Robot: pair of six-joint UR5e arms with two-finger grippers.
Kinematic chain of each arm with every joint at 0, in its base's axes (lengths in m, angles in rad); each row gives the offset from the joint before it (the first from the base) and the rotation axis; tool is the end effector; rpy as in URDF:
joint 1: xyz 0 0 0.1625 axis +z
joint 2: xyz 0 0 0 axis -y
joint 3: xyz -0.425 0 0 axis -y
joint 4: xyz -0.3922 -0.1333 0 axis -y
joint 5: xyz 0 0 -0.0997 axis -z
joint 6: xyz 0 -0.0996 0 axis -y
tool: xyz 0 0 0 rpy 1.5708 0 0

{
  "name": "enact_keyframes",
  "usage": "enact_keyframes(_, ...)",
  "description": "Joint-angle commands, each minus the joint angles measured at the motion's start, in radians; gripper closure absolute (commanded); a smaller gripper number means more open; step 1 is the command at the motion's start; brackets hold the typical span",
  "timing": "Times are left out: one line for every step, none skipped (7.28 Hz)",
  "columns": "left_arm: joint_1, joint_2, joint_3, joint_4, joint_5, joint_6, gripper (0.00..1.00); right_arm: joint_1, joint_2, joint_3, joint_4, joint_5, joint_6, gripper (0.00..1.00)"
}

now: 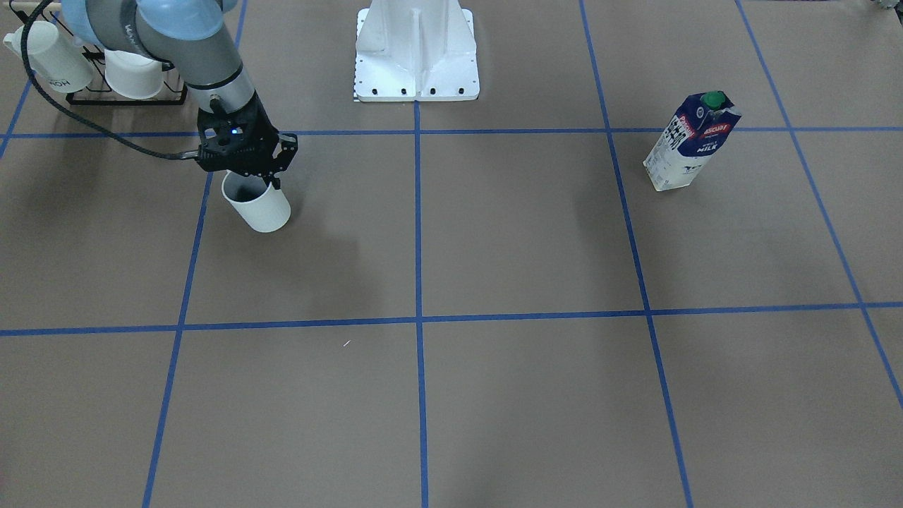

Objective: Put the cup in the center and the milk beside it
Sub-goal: 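Carry the white mug with the right gripper toward the table center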

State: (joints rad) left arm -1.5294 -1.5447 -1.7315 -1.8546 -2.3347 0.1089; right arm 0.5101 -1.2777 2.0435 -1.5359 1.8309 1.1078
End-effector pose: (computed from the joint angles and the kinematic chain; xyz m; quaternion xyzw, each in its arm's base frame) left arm -0.0437 -0.5001 0.5599 0.2049 0.3579 0.1453 0.8993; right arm -0.4222 -0.3596 0.2930 0.0751 -0.3974 -0.0290 0.9141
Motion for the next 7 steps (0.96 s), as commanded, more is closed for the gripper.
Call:
enact_keyframes(0.000,0.000,0.001,0.000,0.000,0.000,0.01,-0.135,0.152,0.021,-0.271,-0.051,0.127,1.00)
enact_keyframes(0.000,0.000,0.003,0.000,0.000,0.000,0.01,-0.172,0.175,0.023,-0.295,-0.068,0.151,1.00)
enact_keyframes(0.000,0.000,0.004,-0.001,0.000,0.000,0.01,-0.194,0.181,0.017,-0.294,-0.096,0.153,1.00)
enact_keyframes(0.000,0.000,0.003,0.000,0.000,0.000,0.01,-0.205,0.204,0.006,-0.294,-0.114,0.153,0.82)
enact_keyframes(0.000,0.000,0.003,0.000,0.000,0.000,0.01,-0.211,0.212,-0.002,-0.293,-0.120,0.155,0.53)
enact_keyframes(0.000,0.000,0.003,-0.001,0.000,0.000,0.01,-0.220,0.210,-0.005,-0.277,-0.160,0.153,0.32)
enact_keyframes(0.000,0.000,0.004,0.000,0.000,0.000,0.01,-0.220,0.213,0.000,-0.274,-0.177,0.153,0.08)
